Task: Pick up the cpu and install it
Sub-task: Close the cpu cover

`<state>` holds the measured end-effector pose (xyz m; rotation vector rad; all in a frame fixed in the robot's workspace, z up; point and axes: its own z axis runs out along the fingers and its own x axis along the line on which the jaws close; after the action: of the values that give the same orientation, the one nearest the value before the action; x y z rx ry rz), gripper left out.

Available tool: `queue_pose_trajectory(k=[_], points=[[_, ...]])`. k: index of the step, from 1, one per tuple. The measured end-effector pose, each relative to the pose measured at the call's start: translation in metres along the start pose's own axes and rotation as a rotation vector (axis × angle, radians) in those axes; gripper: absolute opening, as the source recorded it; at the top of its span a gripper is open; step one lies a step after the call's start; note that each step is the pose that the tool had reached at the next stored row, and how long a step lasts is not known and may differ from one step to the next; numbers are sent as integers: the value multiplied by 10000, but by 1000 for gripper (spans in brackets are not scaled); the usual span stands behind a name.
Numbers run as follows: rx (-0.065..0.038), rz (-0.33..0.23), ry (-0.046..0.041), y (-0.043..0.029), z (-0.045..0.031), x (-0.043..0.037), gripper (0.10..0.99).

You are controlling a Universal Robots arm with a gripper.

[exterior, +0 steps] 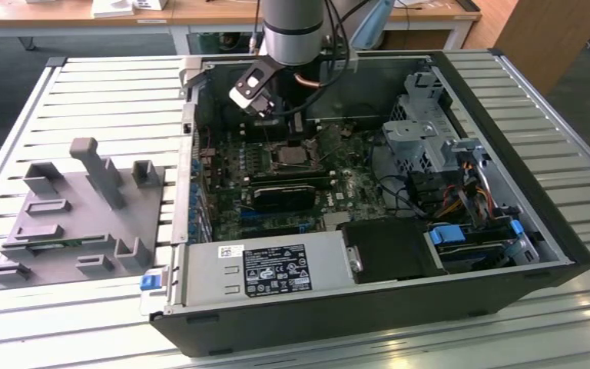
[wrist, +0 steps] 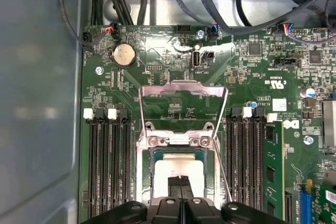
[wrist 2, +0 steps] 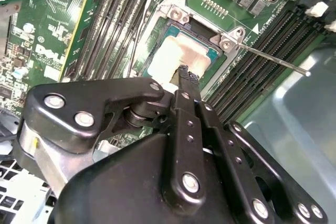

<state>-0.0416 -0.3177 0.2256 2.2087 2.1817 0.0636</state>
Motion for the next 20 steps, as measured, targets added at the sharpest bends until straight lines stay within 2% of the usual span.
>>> queue_pose_trajectory(k=[5,15,20], points=[[0,1,0,4,-68,0,106],[2,1,1,8,-144,1,106],[1,1,1,16,-295,1,106]])
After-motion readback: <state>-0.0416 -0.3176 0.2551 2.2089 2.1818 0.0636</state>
